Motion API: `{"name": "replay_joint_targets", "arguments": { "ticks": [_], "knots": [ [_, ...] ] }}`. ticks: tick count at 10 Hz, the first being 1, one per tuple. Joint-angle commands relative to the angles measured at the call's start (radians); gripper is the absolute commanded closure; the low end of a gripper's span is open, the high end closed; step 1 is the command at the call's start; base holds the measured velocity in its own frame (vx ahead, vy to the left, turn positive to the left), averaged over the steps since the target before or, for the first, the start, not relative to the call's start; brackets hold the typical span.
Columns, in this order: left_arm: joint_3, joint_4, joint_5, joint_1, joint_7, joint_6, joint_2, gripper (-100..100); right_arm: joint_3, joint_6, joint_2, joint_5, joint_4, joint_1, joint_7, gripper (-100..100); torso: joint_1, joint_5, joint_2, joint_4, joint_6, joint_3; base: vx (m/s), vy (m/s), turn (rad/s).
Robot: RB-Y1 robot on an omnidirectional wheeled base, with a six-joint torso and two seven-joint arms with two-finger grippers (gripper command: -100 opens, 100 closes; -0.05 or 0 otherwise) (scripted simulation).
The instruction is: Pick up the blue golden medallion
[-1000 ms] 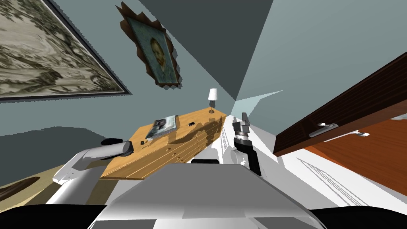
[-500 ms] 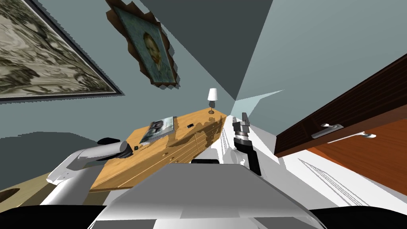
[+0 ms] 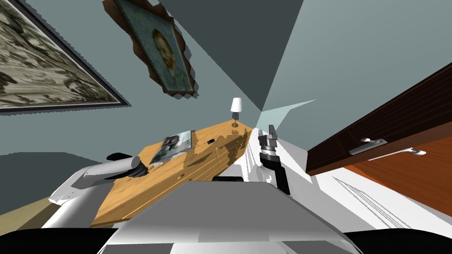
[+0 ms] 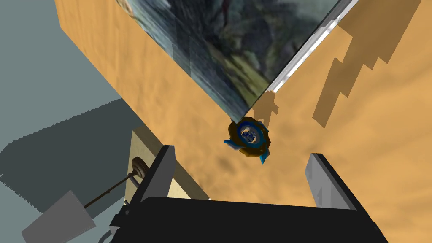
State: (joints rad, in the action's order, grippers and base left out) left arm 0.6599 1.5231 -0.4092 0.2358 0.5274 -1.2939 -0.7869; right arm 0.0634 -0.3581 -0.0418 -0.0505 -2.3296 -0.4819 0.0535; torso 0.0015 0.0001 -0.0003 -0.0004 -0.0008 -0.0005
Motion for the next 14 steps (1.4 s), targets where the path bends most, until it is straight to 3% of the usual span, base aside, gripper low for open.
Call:
{"name": "replay_joint_targets", "arguments": {
  "ticks": [1, 2, 6, 7, 8, 12, 13, 14],
  "knots": [
    [0.0, 0.0, 0.0, 0.0, 0.0, 0.0, 0.0, 0, 0.0, 0.0, 0.0, 0.0, 0.0, 0.0, 0.0, 0, 0.0, 0.0, 0.0, 0.0, 0.0, 0.0, 0.006, 0.002, 0.0],
    [-0.001, -0.031, 0.01, -0.007, 0.0, 0.02, 0.002, -100, 0.0, 0.0, 0.0, 0.0, 0.0, 0.0, 0.0, 0, -0.001, 0.0, 0.002, 0.0, 0.0, 0.001, -0.014, 0.008, -0.078],
    [-0.002, -0.105, 0.033, -0.025, 0.002, 0.066, 0.008, -100, 0.0, 0.0, 0.0, 0.0, 0.0, 0.0, 0.0, 0, 0.001, 0.0, 0.005, 0.001, 0.0, 0.003, -0.036, 0.021, -0.098],
    [-0.001, -0.091, 0.027, -0.021, 0.001, 0.056, 0.007, -100, 0.0, 0.0, 0.0, 0.0, 0.0, 0.0, 0.0, 0, 0.0, 0.0, 0.005, 0.001, 0.0, 0.003, -0.015, 0.008, -0.019],
    [-0.001, -0.094, 0.028, -0.021, 0.001, 0.058, 0.007, 100, 0.0, 0.0, 0.0, 0.0, 0.0, 0.0, 0.0, 0, 0.0, 0.0, 0.004, 0.001, 0.0, 0.003, 0.0, 0.0, 0.0],
    [0.0, -0.094, 0.028, -0.021, 0.002, 0.058, 0.007, 100, 0.0, 0.0, 0.0, 0.0, 0.0, 0.0, 0.0, 0, -0.001, 0.0, 0.003, 0.0, 0.0, 0.002, 0.0, 0.0, 0.0],
    [0.0, -0.094, 0.028, -0.021, 0.002, 0.058, 0.007, 0, 0.0, 0.0, 0.0, 0.0, 0.0, 0.0, 0.0, 0, -0.001, 0.0, 0.003, 0.0, 0.0, 0.001, 0.0, 0.0, 0.0],
    [-0.001, -0.063, 0.02, -0.015, 0.001, 0.039, 0.005, 100, 0.0, 0.0, 0.0, 0.0, 0.0, 0.0, 0.0, 0, -0.001, 0.0, 0.003, 0.0, 0.0, 0.001, 0.023, -0.012, 0.116]
  ]
}}
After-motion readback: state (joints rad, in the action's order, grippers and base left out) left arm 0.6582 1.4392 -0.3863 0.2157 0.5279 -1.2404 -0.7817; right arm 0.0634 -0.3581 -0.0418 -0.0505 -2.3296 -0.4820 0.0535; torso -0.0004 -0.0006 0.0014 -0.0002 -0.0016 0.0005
